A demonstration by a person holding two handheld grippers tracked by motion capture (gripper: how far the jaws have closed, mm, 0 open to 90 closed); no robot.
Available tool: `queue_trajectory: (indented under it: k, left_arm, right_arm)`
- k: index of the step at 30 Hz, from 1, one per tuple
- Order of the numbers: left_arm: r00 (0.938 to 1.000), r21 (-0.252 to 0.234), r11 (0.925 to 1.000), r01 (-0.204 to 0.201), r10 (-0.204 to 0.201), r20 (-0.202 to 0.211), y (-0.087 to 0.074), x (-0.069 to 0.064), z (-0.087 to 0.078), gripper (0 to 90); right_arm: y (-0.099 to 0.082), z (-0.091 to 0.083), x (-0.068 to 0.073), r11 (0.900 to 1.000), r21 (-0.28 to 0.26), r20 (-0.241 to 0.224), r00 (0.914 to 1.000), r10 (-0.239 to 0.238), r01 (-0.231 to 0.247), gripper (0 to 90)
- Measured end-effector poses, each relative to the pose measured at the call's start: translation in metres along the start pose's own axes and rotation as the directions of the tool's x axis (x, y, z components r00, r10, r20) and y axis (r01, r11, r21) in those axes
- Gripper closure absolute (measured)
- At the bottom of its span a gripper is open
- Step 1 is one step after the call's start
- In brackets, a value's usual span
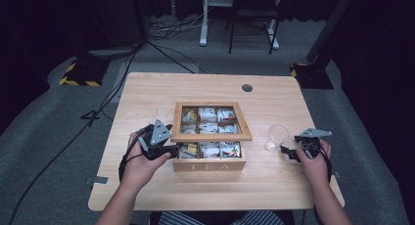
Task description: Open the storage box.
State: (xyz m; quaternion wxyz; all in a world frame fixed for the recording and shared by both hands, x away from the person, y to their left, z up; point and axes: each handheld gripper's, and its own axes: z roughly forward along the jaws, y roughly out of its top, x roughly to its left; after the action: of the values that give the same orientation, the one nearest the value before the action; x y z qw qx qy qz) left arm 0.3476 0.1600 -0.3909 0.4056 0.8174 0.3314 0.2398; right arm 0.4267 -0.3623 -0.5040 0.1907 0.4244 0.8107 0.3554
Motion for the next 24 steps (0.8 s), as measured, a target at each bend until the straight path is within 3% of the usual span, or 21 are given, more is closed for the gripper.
queue_trajectory:
  k: [15, 24]
  left_arm:
    - [0.9994, -0.050, 0.9981, 0.035, -0.034, 0.007, 0.019, 0.011, -0.005, 40.2]
    - [0.9966, -0.087, 0.9928, 0.082, -0.082, 0.010, 0.026, 0.018, -0.005, 42.4]
  right_arm:
    - [0.000, 0.000, 0.000, 1.0000, 0.000, 0.000, 1.0000, 0.001, -0.001, 15.8]
    - [0.000, 0.000, 0.000, 1.0000, 0.001, -0.001, 1.0000, 0.001, -0.001, 15.9]
